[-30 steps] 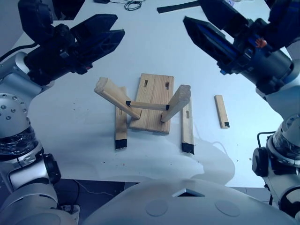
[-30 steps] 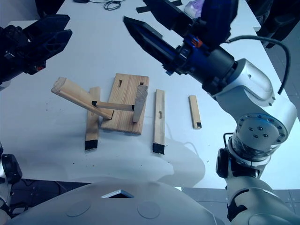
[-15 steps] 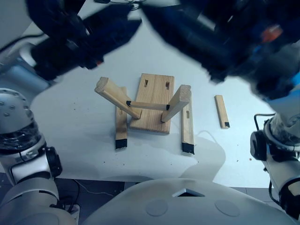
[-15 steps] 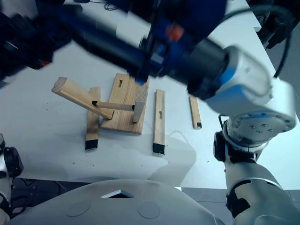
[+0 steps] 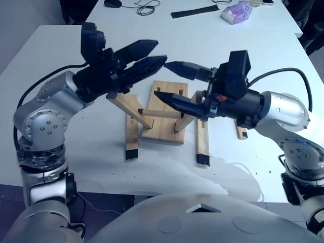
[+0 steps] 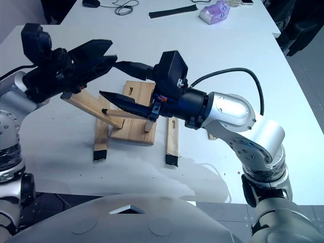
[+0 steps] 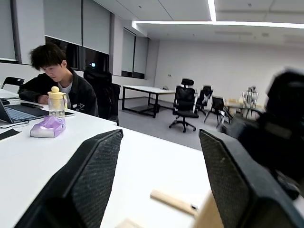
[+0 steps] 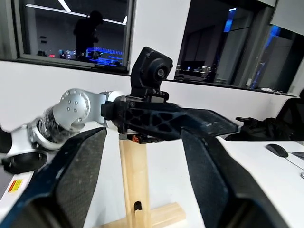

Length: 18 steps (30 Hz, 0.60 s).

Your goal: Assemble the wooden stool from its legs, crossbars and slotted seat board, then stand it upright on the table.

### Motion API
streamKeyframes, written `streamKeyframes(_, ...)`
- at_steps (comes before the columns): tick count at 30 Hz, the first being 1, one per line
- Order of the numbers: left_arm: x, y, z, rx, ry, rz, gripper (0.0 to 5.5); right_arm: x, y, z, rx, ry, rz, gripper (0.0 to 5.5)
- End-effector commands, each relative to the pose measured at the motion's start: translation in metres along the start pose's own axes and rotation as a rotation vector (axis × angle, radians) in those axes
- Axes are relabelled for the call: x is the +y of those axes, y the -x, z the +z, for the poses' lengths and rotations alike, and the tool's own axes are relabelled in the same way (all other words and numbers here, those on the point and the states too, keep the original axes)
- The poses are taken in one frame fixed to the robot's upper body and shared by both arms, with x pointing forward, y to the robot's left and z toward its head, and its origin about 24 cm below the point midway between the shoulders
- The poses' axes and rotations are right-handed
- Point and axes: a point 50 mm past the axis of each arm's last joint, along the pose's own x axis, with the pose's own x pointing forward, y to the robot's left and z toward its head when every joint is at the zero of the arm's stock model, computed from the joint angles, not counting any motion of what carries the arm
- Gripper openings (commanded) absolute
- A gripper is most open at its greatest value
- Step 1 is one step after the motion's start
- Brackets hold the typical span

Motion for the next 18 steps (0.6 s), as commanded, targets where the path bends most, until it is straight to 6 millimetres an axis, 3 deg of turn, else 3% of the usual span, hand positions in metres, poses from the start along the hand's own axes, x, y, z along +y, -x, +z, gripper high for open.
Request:
streamKeyframes(1, 0.019, -0.009, 0.011, -0.050, -0.125, 0.189, 2.97, -0.021, 0.000, 0.022, -0.151, 0.022, -0.210, 2.87)
streamKeyframes(5, 0.021, 0.000, 0.004, 0.030, -0.315, 0.329, 2.97, -0.041, 0.016, 0.037, -0.253, 0.067, -0.497, 2.87)
streamKeyframes(7, 0.019, 0.017, -0.001, 0.081, -0.340, 0.372, 2.97, -0.047, 0.034, 0.032, -0.207, 0.107, -0.656, 2.87)
streamKeyframes(12, 0.020, 0.079, -0.036, 0.467, -0.513, 0.448, 2.94, -0.038, 0.078, -0.009, 0.073, 0.149, -0.810, 3.54)
streamKeyframes(14, 0.024, 0.088, -0.051, 0.520, -0.500, 0.464, 2.94, -0.037, 0.083, -0.029, 0.175, 0.146, -0.828, 3.84)
streamKeyframes(18, 0.024, 0.089, -0.089, 0.558, -0.480, 0.445, 2.94, -0.030, 0.070, -0.071, 0.265, 0.087, -0.751, 3.99)
